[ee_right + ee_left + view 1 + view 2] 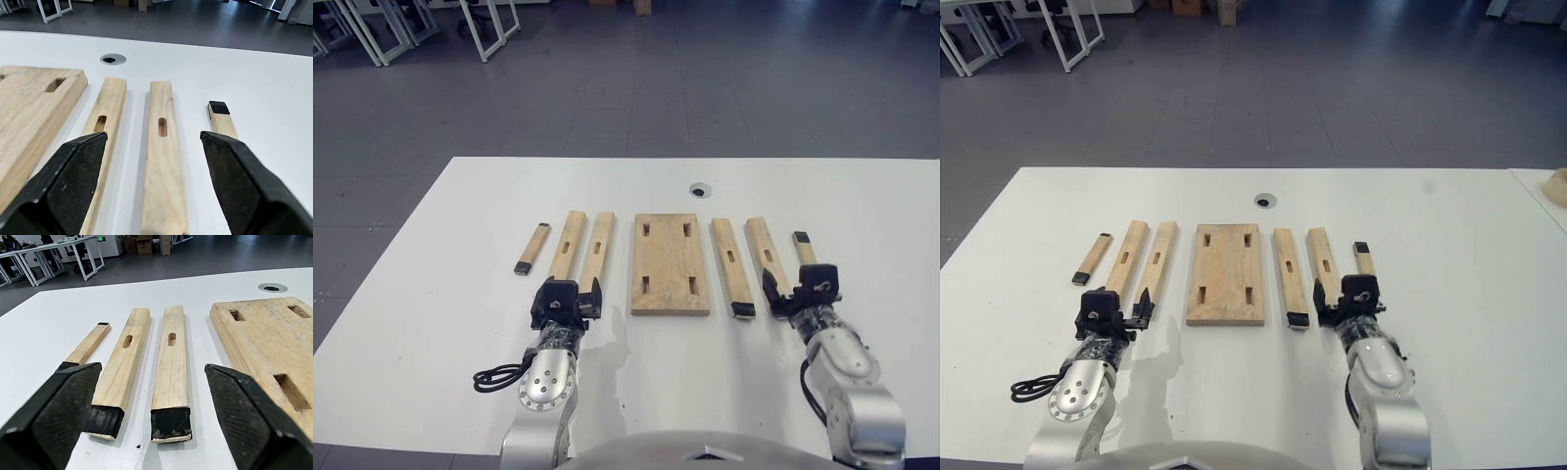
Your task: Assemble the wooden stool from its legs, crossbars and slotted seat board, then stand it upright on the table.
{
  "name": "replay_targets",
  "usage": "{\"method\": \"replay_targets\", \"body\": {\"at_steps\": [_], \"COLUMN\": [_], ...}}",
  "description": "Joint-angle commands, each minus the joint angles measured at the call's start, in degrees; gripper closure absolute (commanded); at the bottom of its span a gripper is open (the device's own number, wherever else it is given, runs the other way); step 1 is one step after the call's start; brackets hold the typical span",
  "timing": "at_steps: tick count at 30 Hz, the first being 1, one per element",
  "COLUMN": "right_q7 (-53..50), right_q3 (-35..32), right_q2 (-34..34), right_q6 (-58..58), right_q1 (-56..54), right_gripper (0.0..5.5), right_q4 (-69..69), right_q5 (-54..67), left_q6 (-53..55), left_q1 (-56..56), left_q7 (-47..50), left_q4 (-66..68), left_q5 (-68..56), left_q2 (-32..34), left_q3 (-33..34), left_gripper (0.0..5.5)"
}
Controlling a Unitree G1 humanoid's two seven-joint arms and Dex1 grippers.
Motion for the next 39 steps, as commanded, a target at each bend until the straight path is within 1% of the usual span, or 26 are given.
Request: {"method": "replay_targets", "body": {"at_steps": [1,4,6,11,14,17,22,27,33,36,39], "right_q7": [3.66,7.11,9.21,12.12,12.45,12.15,15.35,17.79,15.39,13.44,8.66], "right_q3": [-6.99,-7.06,-6.47,-5.15,-4.66,-3.94,0.06,3.22,2.65,1.78,-1.37], "right_q2": [-7.70,-11.37,-12.66,-14.14,-13.65,-13.21,-12.80,-14.48,-15.44,-14.68,-14.13], "right_q6": [-4.38,-9.88,-12.77,-18.65,-20.06,-19.18,-8.03,-2.54,-1.89,-2.85,-6.28], "right_q1": [-10.16,-12.34,-12.79,-13.71,-13.18,-12.38,-11.10,-9.34,-8.37,-8.50,-9.94], "right_gripper": [1.99,1.99,1.99,1.99,1.99,1.99,1.99,3.08,4.18,4.20,4.20], "right_q4": [16.31,27.57,33.16,44.03,47.62,50.48,50.37,47.73,47.98,47.52,42.68], "right_q5": [1.85,1.55,1.56,1.02,1.22,1.10,2.46,2.71,2.35,2.22,1.78], "left_q6": [0.13,0.20,0.28,0.45,0.39,0.43,0.63,0.78,1.09,1.57,2.63], "left_q1": [-0.15,-0.70,-1.04,-1.61,-1.70,-1.86,-2.08,-1.89,-2.40,-2.63,-4.87], "left_q7": [0.42,0.31,0.22,0.28,0.18,0.00,-0.32,-0.16,-0.05,-0.76,-3.43], "left_q4": [-0.40,-0.08,0.07,0.20,0.22,0.21,0.05,-0.31,-0.10,0.34,2.33], "left_q5": [0.46,0.54,0.55,0.65,0.63,0.59,0.55,0.92,0.92,-0.15,-5.02], "left_q2": [-0.14,-0.21,-0.22,-0.38,-0.31,-0.11,0.29,0.33,0.10,0.15,0.38], "left_q3": [0.19,0.32,0.34,0.35,0.35,0.56,1.04,0.46,0.40,1.38,6.50], "left_gripper": [1.56,1.56,1.56,1.56,1.56,1.56,1.56,1.56,1.56,1.56,1.56]}}
